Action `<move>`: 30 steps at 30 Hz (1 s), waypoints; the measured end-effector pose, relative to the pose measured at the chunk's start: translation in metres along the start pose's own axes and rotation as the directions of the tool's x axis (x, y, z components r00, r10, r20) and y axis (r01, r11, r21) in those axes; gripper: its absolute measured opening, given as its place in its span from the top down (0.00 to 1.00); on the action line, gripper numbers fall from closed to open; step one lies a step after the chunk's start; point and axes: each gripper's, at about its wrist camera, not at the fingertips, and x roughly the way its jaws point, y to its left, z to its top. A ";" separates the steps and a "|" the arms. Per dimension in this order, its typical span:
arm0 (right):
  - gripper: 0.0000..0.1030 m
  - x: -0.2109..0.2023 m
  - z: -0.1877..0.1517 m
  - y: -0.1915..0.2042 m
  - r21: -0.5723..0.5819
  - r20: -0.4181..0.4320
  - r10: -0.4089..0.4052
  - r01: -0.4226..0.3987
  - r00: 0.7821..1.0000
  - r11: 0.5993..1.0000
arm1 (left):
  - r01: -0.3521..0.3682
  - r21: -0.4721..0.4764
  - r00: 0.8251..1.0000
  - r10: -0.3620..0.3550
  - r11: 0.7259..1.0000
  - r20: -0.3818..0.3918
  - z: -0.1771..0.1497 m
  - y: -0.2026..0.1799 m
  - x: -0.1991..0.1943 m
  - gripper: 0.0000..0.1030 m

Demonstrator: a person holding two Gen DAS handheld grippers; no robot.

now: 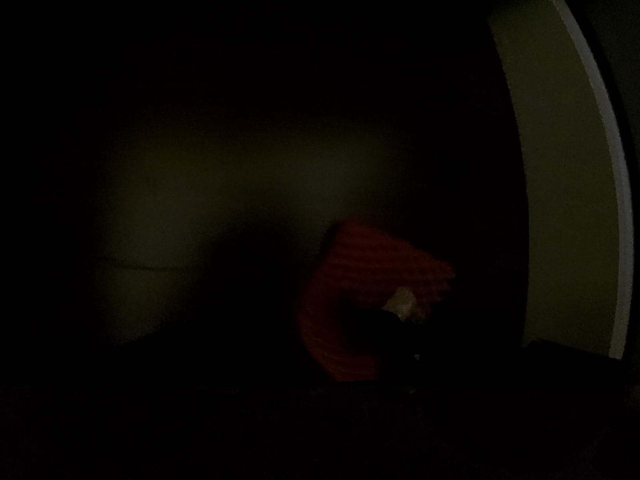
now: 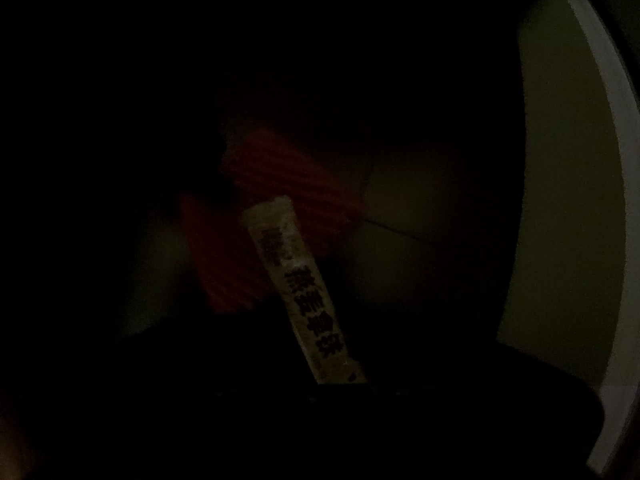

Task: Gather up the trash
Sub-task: 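Grasp the orange foam net with the left tool while the right tool grasps the yellow snack stick, then lift the orange foam net and yellow snack stick up over the wastebasket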

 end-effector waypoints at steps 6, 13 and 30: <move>0.80 -0.028 0.004 0.000 0.103 0.020 -0.034 0.032 0.999 0.994 | 0.008 0.020 1.000 -0.009 1.000 0.023 -0.011 -0.002 -0.019 0.89; 0.80 -0.109 0.012 -0.002 0.187 0.108 -0.038 0.018 0.993 0.982 | 0.001 0.036 0.998 -0.004 0.999 0.069 -0.022 -0.006 -0.085 0.89; 0.80 -0.428 0.090 0.040 0.220 0.357 -0.002 -0.082 0.934 0.972 | -0.007 0.050 0.959 -0.008 0.999 0.283 -0.036 -0.025 -0.388 0.89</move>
